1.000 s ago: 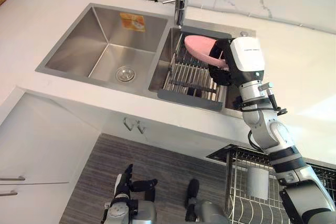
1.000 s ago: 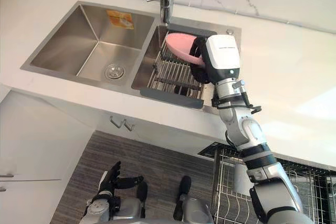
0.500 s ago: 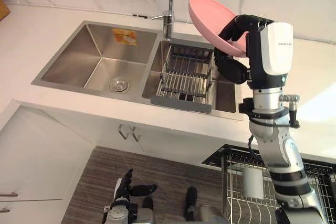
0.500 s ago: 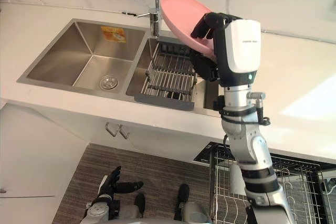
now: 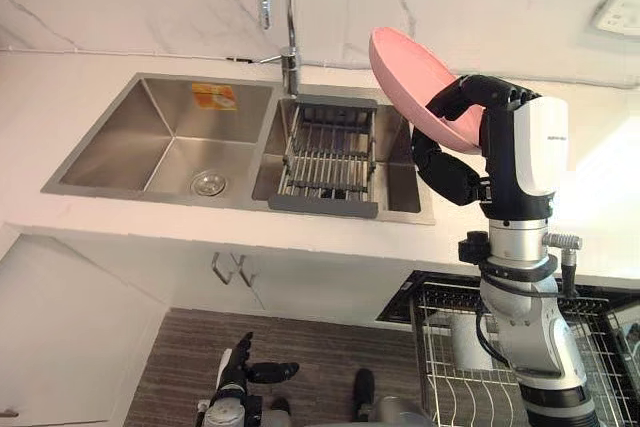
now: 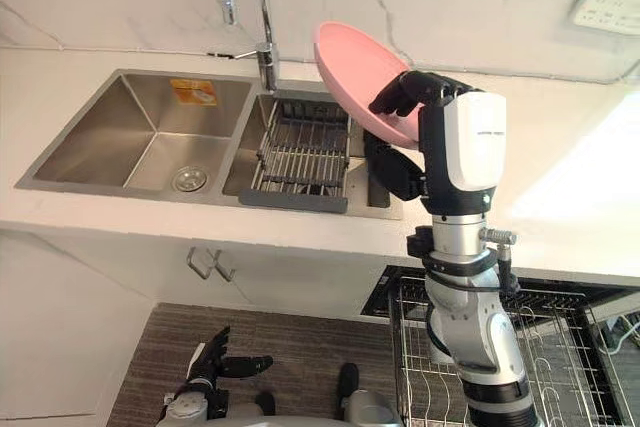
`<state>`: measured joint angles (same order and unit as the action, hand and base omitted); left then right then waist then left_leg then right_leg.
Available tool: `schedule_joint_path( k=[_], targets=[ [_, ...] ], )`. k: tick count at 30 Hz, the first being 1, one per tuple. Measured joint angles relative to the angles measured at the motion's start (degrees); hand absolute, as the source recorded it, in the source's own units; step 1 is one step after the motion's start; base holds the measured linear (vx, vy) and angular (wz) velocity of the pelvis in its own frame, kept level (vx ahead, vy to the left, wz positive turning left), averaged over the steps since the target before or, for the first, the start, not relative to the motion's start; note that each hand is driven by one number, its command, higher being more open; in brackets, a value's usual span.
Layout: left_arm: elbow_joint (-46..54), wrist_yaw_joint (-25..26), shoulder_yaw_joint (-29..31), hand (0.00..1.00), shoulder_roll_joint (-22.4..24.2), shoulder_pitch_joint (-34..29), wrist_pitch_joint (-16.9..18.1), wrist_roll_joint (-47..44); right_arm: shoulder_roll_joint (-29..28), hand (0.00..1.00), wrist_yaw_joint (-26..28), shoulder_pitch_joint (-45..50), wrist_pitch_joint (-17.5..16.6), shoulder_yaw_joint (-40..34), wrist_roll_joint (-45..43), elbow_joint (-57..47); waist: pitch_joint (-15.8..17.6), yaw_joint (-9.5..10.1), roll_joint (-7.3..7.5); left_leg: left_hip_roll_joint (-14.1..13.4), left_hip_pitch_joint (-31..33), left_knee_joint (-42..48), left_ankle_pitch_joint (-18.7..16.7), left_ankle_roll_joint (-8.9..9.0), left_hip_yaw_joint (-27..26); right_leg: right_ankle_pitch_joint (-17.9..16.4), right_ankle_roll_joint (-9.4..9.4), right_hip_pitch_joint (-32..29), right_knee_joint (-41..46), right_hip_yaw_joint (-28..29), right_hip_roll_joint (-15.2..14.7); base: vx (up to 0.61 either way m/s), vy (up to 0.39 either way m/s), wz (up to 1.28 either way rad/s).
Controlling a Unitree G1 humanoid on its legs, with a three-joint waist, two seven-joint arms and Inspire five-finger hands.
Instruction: Walk over to the sink, pick up the cup, carry it to the dishwasher, place the cup inside the dishwasher, then close the dishwasher door
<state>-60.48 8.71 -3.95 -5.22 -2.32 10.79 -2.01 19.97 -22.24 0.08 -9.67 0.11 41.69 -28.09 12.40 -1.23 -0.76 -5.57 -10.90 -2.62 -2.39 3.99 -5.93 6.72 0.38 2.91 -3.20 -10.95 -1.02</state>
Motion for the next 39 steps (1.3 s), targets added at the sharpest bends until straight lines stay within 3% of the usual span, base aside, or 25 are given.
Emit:
schedule_joint_path(
  k=[11,18,28,39],
  targets=[
    [-1.0,0.1,-1.1,1.0,0.5,-0.1,0.1,1.1,-1.8,0.0,0.0,10.0,0.0,-6.9,0.1,-2.8,-0.8,-2.07,-0.96,0.2,-1.6,1.0,-2.4,-0.19,-8.1,0.6,0.36,-2.6,1.2,7.8,1.2,0.02,0.048,-0.37],
    [-1.2,0.1,-1.1,1.0,0.7,-1.0,0.3,1.6,-4.2,0.0,-0.1,15.4,2.0,-15.7,0.2,-2.8,-1.0,-4.7,-1.35,0.6,-1.6,2.7,-4.6,-0.5,-14.9,0.7,0.85,-6.0,3.5,14.5,2.1,0.01,0.061,-0.52],
    [-0.9,-0.1,-1.1,1.0,1.6,-1.6,0.6,3.2,-6.7,0.0,-0.2,20.3,5.1,-24.8,0.2,1.4,-0.3,-7.37,-2.8,2.2,-0.6,3.2,-5.6,-1.19,-20.5,1.4,1.82,-10.0,4.7,20.1,2.4,0.0,0.048,-0.31],
    [1.3,-0.2,-1.1,1.0,1.9,-1.0,2.1,3.2,-6.6,0.0,-0.2,19.7,5.9,-25.0,-1.6,9.2,5.5,-8.36,-4.48,2.8,4.0,8.5,-8.2,-2.35,-23.4,1.4,2.25,-15.1,7.9,23.2,1.9,-0.01,0.017,-0.14]
  ],
)
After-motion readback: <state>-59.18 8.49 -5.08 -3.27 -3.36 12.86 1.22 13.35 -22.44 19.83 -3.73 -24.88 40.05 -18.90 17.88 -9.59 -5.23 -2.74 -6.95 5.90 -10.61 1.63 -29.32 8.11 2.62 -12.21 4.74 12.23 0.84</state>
